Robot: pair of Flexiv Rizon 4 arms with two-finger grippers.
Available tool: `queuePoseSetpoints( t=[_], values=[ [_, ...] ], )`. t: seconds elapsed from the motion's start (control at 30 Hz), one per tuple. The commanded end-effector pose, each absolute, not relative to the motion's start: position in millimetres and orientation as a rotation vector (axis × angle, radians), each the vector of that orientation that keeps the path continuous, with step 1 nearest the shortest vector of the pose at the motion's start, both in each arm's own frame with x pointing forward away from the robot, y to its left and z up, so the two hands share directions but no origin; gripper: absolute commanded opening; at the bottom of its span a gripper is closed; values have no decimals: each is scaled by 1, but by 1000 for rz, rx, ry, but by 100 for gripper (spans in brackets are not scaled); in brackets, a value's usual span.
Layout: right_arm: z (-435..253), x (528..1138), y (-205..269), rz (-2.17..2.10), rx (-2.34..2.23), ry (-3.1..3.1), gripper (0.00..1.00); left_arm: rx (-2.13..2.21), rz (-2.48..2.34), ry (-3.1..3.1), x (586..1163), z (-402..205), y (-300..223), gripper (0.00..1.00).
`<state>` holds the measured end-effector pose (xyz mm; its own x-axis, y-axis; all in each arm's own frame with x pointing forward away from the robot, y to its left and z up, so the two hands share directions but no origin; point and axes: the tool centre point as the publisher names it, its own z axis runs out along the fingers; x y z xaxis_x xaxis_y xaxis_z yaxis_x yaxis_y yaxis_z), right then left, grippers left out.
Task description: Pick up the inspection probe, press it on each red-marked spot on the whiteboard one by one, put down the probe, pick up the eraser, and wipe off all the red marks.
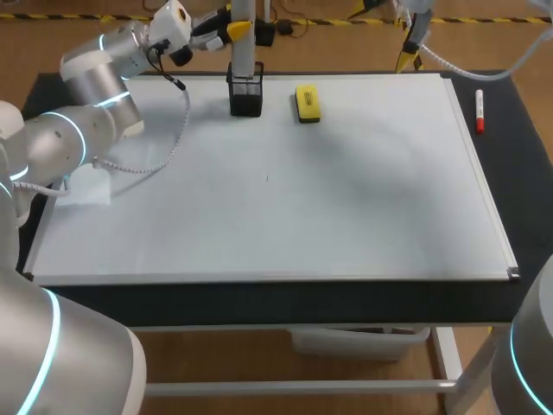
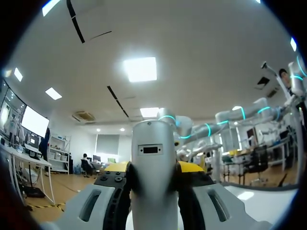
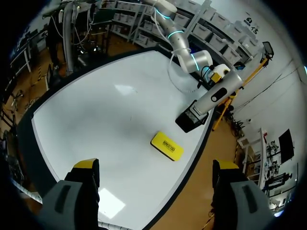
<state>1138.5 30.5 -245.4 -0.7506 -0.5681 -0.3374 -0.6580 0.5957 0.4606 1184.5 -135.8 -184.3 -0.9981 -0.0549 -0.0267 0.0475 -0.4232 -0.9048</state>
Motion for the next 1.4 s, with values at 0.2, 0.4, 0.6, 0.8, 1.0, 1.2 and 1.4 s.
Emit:
queuePoseSetpoints(
  t=[0.2,0.4,0.6,0.8,1.0,1.2,1.4],
  values=[
    [-244,1138,30,858,-1036,2667,100,750,-2788,1783,1202,-198,-138,0],
    [-244,1138,30,858,-1036,2667,100,793,-2794,1812,1207,-208,-140,0],
    [-244,1138,30,858,-1036,2667,100,847,-2805,1839,1213,-220,-143,0],
    [-244,1138,30,858,-1036,2667,100,875,-2824,1857,1217,-231,-144,0],
    [-244,1138,30,858,-1036,2667,100,926,-2834,1865,1219,-238,-143,0],
    [-244,1138,30,858,-1036,2667,100,997,-2850,1878,1220,-245,-142,0],
    [-244,1138,30,858,-1036,2667,100,1050,-2859,1891,1220,-252,-140,0]
  ],
)
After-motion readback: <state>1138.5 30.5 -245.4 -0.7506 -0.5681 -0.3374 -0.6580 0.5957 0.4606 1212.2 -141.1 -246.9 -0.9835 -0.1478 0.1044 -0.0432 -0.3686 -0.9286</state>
